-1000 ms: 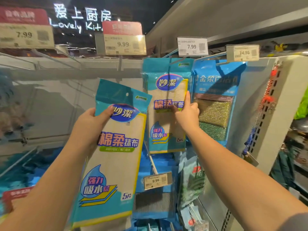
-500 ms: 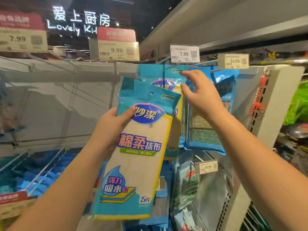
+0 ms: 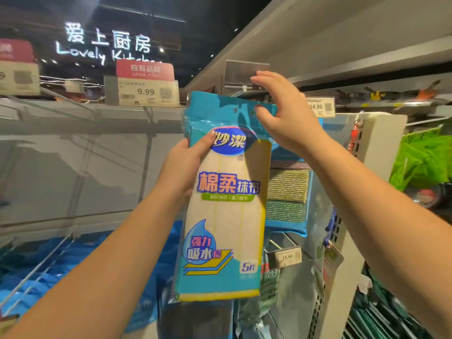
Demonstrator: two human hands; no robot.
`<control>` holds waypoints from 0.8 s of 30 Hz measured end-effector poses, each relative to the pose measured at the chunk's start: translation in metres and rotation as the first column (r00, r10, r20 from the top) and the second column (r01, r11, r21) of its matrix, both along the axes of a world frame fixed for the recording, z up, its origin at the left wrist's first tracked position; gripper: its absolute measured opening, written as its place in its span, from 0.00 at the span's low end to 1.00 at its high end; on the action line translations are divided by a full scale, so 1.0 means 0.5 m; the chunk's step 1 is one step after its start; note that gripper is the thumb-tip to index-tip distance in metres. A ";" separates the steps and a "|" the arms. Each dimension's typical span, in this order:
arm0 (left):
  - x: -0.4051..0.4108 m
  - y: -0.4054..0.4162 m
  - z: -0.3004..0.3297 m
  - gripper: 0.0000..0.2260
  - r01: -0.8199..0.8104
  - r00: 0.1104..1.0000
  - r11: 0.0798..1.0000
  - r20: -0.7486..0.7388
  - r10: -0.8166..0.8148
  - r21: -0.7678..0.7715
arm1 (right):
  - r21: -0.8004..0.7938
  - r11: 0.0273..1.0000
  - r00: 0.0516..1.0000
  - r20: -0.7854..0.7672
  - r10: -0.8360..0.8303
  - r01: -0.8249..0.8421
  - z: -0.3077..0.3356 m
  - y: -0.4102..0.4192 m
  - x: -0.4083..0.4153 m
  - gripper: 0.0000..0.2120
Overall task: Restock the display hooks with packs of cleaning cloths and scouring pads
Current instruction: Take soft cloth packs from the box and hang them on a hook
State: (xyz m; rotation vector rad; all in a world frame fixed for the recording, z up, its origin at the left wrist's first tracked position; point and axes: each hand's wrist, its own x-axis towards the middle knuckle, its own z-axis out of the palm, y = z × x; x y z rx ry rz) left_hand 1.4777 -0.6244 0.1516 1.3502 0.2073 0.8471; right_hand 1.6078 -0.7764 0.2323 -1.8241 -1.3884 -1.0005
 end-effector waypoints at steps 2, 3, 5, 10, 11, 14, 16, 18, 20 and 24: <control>0.004 -0.004 0.006 0.15 0.006 1.000 1.000 -0.017 -0.006 0.020 | -0.013 1.000 1.000 -0.011 -0.008 0.008 0.001 -0.002 0.001 0.25; 0.004 -0.006 0.008 0.15 0.008 1.000 1.000 -0.025 -0.007 0.027 | -0.014 1.000 1.000 -0.010 -0.011 0.011 0.002 -0.003 0.002 0.25; 0.005 -0.012 0.010 0.16 0.011 0.999 0.999 -0.045 -0.009 0.044 | -0.013 1.000 1.000 -0.014 -0.013 0.013 0.003 -0.007 0.006 0.24; 0.010 -0.014 0.015 0.18 0.002 0.998 0.999 -0.069 0.002 0.054 | -0.030 0.999 1.000 -0.026 -0.012 0.012 -0.004 -0.012 0.013 0.24; 0.011 -0.013 0.017 0.19 0.001 0.998 0.999 -0.066 0.002 0.053 | -0.035 0.999 1.000 -0.016 -0.015 0.014 -0.007 -0.012 0.013 0.23; 0.013 -0.015 0.024 0.18 0.009 0.999 1.000 -0.054 -0.007 0.028 | -0.045 0.998 0.999 0.016 -0.035 0.036 -0.019 -0.012 0.014 0.19; 0.014 -0.018 0.023 0.17 0.021 0.999 1.000 -0.046 -0.021 -0.002 | -0.072 0.994 0.996 0.043 -0.079 0.082 -0.025 -0.010 0.014 0.17; 0.014 -0.019 0.019 0.17 0.017 0.999 1.000 -0.048 -0.018 -0.012 | -0.116 0.982 0.987 0.076 -0.142 0.150 -0.027 -0.003 0.013 0.17; 0.015 -0.017 0.017 0.16 0.013 0.999 0.999 -0.046 -0.015 -0.031 | -0.147 0.966 0.974 0.111 -0.196 0.211 -0.027 0.005 0.011 0.20; 0.025 -0.008 0.017 0.16 0.012 0.999 0.997 -0.044 -0.016 -0.081 | -0.170 0.952 0.963 0.128 -0.236 0.256 -0.024 0.008 0.004 0.23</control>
